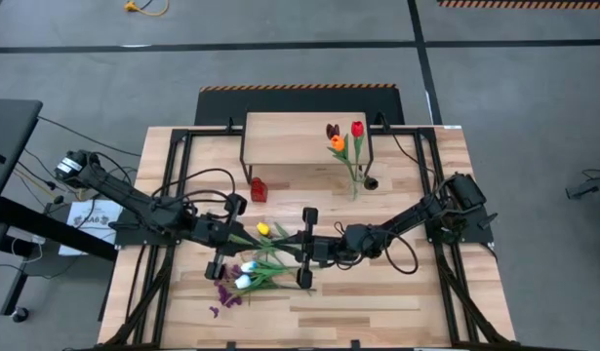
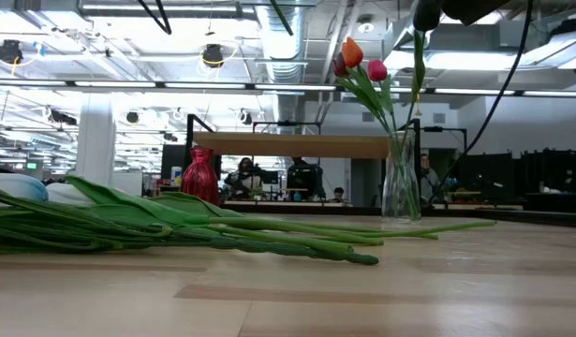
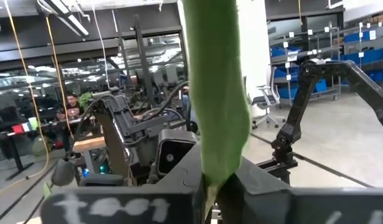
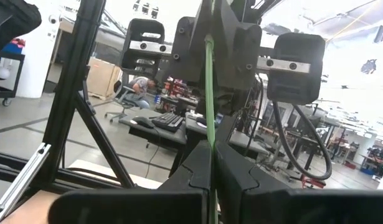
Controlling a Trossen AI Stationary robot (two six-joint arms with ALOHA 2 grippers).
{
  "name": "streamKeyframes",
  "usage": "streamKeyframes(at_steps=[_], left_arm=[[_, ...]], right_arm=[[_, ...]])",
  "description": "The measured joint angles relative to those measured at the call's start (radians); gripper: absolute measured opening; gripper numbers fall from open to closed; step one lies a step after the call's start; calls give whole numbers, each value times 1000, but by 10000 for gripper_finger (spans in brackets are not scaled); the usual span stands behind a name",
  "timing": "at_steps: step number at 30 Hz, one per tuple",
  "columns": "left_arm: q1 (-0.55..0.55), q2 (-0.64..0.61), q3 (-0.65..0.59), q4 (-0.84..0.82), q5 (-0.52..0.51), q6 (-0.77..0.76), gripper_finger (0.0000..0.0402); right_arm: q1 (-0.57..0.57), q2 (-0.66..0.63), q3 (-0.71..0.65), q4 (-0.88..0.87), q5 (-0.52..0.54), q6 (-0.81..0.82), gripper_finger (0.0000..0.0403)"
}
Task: Pick and place flowers into a vace then onto a shelf
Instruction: Put the black flower into the transparent vase
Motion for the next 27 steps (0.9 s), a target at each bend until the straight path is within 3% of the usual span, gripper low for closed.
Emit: streamKeyframes(at_steps=[7,19,27], left_arm=[[-1,-1,16,-62,-16,16,2],[1,5,259,-592,-71,-6,0],[2,12,274,-724,-88,-25,0]], right_arm=[[-1,0,-1,-19,2,1,16],[12,0,0,-11,57,-3,97],[52,0,2,29,85,-87,121]])
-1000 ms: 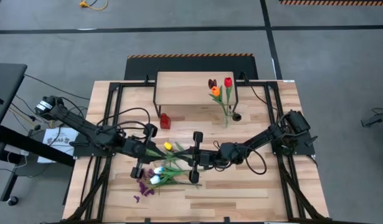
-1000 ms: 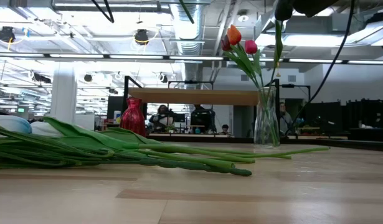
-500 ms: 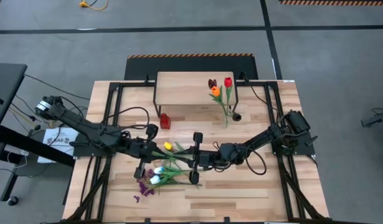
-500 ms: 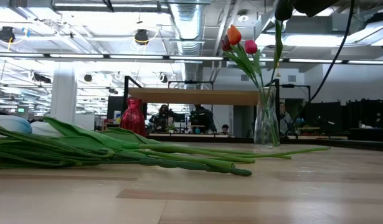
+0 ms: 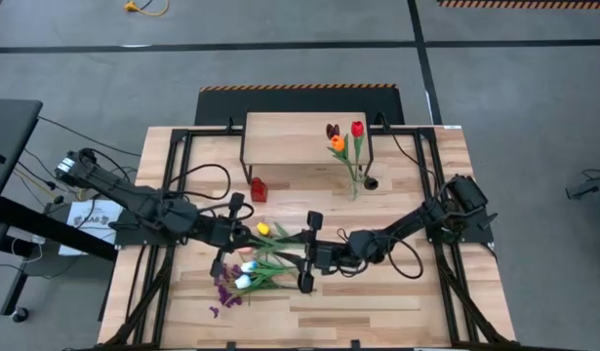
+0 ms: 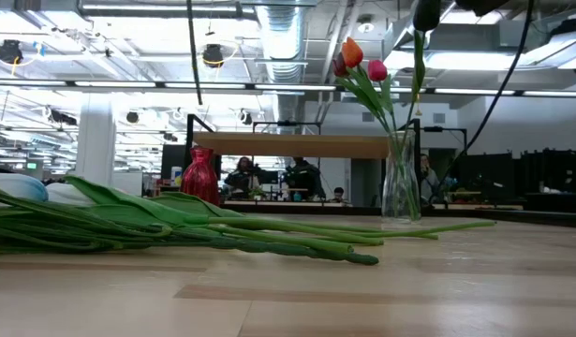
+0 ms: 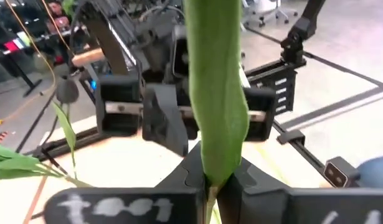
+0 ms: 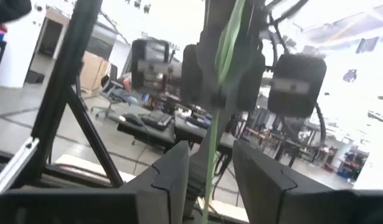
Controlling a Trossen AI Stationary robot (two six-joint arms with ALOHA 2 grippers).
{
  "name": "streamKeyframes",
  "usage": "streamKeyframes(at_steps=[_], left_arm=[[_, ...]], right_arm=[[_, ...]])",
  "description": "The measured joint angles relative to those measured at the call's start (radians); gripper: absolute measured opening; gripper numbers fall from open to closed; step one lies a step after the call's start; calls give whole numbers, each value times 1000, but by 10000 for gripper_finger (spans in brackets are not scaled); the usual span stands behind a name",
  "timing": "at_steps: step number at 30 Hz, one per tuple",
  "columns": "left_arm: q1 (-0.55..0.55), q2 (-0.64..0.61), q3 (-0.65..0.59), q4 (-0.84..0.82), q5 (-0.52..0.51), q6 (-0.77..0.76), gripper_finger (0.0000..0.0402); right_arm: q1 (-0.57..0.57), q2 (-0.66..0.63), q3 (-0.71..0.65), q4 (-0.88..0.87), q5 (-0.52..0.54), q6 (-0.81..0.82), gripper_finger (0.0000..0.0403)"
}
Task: Pick and place flowers into a vace then onto a shelf
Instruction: Put the black flower into the transparent vase
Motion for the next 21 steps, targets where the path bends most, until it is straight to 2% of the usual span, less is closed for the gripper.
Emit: streamKeyframes(at_steps=[5,15,21], left_arm=[[6,31,-21,44,17,-4,0],[6,197,-25,167,25,-1,0],[22,215,-24,199,52,5,0]], right_arm=[[16,0,40,-10,1,-15,119],[40,-2,85,-108,55,-27,119],[40,-1,85,-124,56,-27,119]])
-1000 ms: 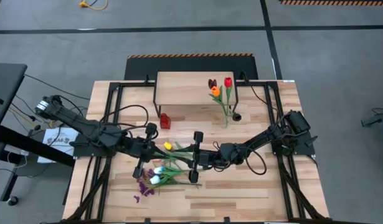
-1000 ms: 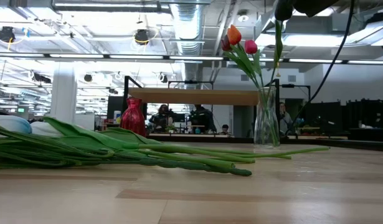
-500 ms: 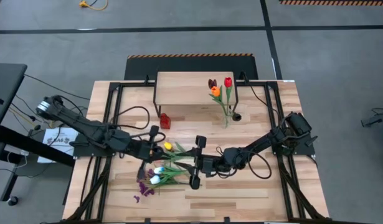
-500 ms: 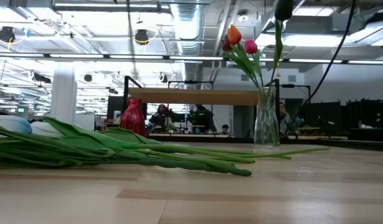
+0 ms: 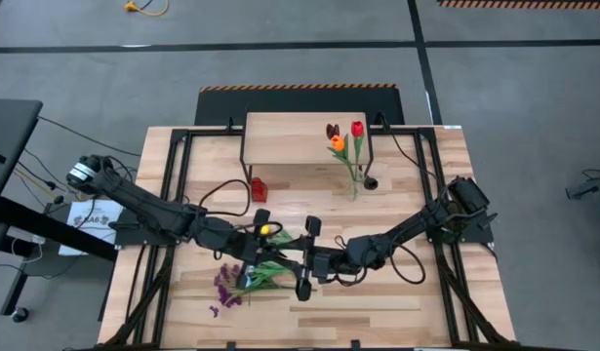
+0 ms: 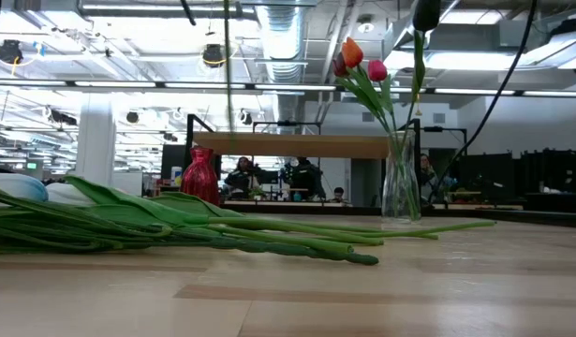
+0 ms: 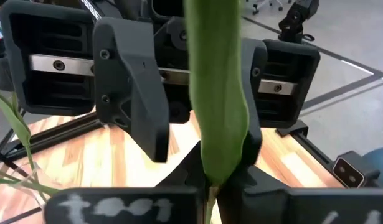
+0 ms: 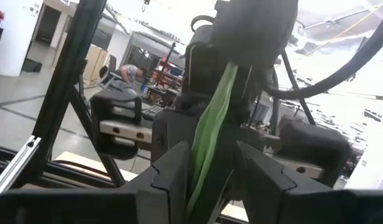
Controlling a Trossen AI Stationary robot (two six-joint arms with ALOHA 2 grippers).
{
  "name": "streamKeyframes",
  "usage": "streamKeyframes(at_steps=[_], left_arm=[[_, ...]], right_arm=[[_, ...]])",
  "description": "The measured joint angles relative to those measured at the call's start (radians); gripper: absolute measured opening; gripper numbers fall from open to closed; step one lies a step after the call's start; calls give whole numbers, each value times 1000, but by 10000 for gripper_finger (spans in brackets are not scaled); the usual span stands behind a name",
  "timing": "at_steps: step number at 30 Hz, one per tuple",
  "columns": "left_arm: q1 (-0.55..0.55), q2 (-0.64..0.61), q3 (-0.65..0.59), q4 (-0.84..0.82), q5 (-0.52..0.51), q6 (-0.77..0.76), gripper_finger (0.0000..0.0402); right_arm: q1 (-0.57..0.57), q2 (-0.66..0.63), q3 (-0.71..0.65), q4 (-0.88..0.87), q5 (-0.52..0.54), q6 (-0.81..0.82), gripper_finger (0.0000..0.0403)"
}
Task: Pick and place flowers into a vace then onto a shelf
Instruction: Put the black flower into the transparent vase
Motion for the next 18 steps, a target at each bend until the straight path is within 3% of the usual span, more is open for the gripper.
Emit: streamKeyframes(at_steps=[6,11,18], left_arm=[[8,0,0,2,13,-2,0],[9,-1,0,1,-3,-4,6],[8,-1,0,10,-55,-23,31]], right_arm=[[-7,0,0,1,13,1,99],[-4,0,0,-2,16,-30,14],[8,0,0,1,70,-61,4]])
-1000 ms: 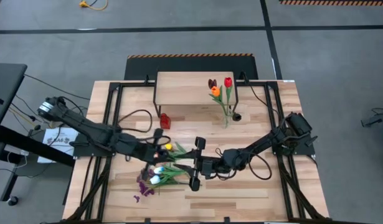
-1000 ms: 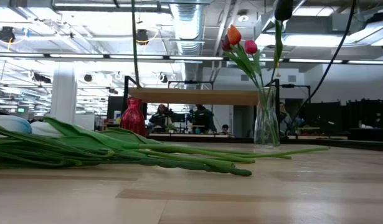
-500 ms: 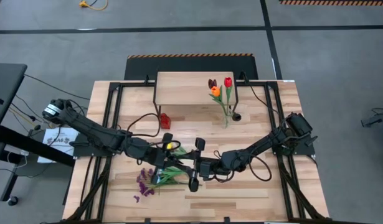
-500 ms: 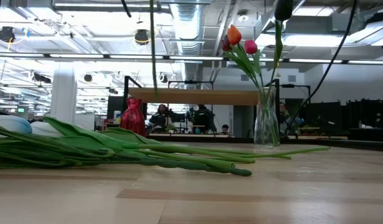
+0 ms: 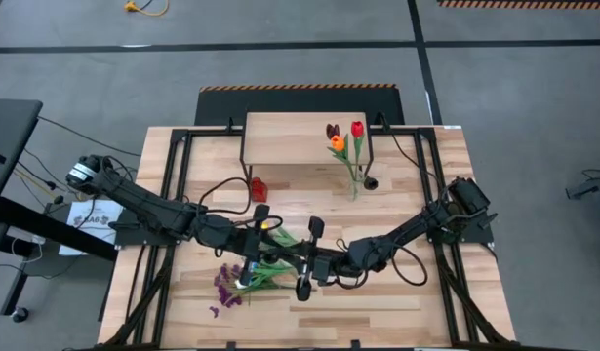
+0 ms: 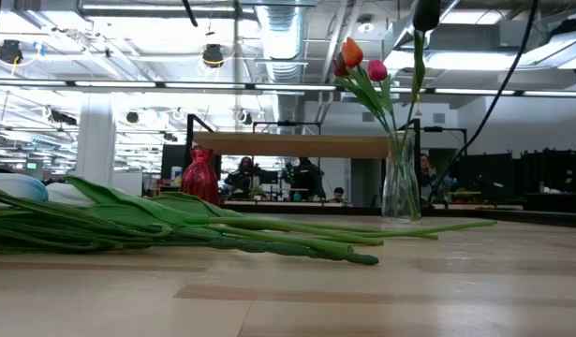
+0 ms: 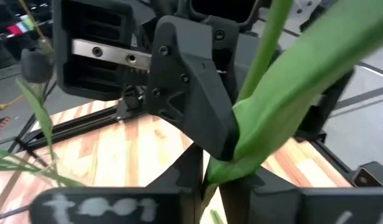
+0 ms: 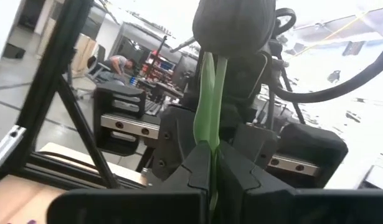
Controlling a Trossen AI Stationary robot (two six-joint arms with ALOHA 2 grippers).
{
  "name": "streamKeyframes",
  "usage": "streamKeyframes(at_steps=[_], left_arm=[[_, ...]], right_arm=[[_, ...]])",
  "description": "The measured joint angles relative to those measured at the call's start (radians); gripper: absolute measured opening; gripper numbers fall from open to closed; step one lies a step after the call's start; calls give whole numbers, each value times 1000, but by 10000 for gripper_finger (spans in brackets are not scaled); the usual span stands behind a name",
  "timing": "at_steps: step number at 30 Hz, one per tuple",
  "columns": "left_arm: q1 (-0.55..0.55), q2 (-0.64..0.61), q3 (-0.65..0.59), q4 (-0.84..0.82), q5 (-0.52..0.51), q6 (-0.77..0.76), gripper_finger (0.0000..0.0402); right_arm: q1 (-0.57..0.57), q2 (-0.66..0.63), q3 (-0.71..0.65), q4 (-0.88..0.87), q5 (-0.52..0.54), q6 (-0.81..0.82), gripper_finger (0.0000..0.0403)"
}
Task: Pick and place flowers into a vace then onto a shelf
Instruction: Put the black flower into the transparent vase
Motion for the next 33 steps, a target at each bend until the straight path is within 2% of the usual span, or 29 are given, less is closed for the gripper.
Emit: streamKeyframes(at_steps=[4,11,15,22,26,29,33], left_arm=[[-1,0,0,0,-4,-17,72],[-2,0,0,-9,25,-53,170],[-7,-24,0,-60,26,-83,206],[-62,-164,0,-167,23,-130,222],[-132,-250,-5,-187,-15,-130,222],[-197,-321,-85,-89,-136,-130,222],[-273,-436,-278,149,-289,-129,222]], right_arm=[[0,0,0,0,3,-2,3],[0,0,0,-1,5,-2,1],[4,0,0,0,9,-2,1],[50,-11,5,10,125,-28,1],[102,-11,45,27,289,-132,1],[140,-20,89,39,349,-222,0],[176,-98,121,34,391,-271,0]])
